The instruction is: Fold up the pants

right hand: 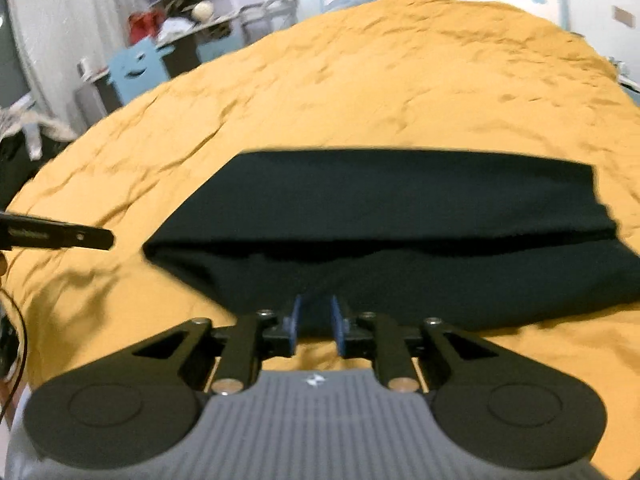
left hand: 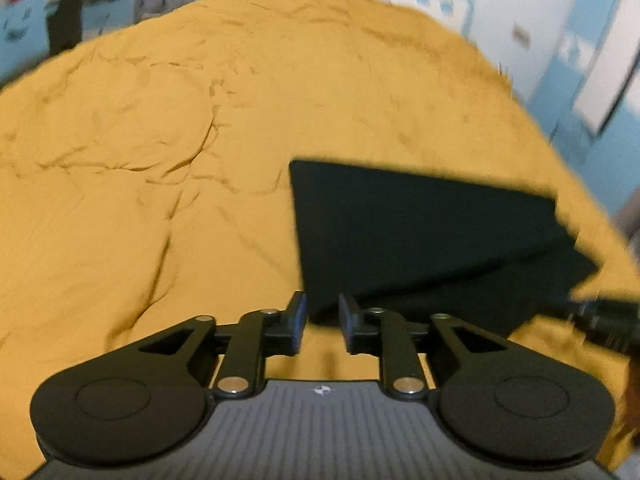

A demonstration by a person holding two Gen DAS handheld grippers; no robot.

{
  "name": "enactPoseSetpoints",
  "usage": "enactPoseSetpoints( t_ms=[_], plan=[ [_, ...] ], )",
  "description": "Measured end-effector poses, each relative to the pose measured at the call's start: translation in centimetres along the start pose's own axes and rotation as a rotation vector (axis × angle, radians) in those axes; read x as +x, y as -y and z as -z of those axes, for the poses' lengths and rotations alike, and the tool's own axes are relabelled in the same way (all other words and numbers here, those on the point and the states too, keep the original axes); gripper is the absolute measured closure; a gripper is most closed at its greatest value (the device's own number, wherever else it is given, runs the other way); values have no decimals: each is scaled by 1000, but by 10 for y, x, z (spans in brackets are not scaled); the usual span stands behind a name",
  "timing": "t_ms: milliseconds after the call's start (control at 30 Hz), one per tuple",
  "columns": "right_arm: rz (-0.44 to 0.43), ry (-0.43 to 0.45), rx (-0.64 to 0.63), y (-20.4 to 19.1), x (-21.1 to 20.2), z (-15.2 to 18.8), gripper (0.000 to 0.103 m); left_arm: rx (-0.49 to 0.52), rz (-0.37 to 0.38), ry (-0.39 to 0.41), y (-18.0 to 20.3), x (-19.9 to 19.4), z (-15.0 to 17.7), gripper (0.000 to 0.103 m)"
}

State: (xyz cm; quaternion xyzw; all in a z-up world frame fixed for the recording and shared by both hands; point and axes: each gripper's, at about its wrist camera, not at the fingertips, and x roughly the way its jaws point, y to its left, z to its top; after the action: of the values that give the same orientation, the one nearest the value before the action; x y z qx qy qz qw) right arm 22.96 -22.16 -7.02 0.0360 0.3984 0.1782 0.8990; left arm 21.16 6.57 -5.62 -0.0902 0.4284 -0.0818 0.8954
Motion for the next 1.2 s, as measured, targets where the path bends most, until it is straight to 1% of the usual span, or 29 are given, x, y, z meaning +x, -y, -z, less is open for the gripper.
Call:
enactPoseSetpoints(
  t_ms=[67, 133, 167, 233, 400, 533, 567, 600, 667, 700, 733, 767, 900, 1033, 1133, 1200],
  plan=[
    [31, 24, 16, 13, -5, -4, 84, -75, 24, 24, -6, 7, -12, 63],
    [63, 42, 37, 27, -9, -7, 84, -140, 46, 23, -13, 22, -22, 56],
    [75, 46, 49, 34, -11, -7, 84, -165, 50, 15, -16, 30, -25, 55],
    [90, 48, 75, 47, -13, -6, 84, -203, 56, -5, -21, 52, -31, 55],
    [123, 49, 99, 71, -16, 0, 84, -295, 61, -50, -44, 95, -30, 55],
    [148, 43, 124, 92, -15, 1, 83, -328, 107, -59, -53, 103, -22, 55],
    [156, 40, 132, 95, -11, 1, 83, -331, 116, -58, -53, 105, -22, 60],
    [164, 38, 141, 100, -8, 1, 83, -334, 129, -53, -52, 105, -21, 63],
    [176, 34, 165, 110, -5, 1, 83, -341, 151, -55, -51, 105, -21, 83],
    [181, 32, 175, 113, -5, 1, 83, -342, 145, -49, -48, 103, -22, 87],
    [187, 30, 183, 117, -5, 0, 83, -337, 136, -39, -45, 101, -25, 92],
    [193, 30, 187, 119, -4, 0, 83, -330, 128, -23, -40, 96, -27, 93],
    [209, 30, 200, 131, -9, 0, 83, -295, 101, 41, -11, 69, -46, 95],
    [221, 31, 234, 148, -18, -2, 83, -198, 76, 85, 40, 42, -73, 96],
    [227, 27, 261, 161, -27, -3, 83, -133, 49, 93, 84, 26, -90, 96],
    [226, 30, 274, 171, -34, -5, 83, -104, 52, 84, 118, 17, -101, 96]
  ],
)
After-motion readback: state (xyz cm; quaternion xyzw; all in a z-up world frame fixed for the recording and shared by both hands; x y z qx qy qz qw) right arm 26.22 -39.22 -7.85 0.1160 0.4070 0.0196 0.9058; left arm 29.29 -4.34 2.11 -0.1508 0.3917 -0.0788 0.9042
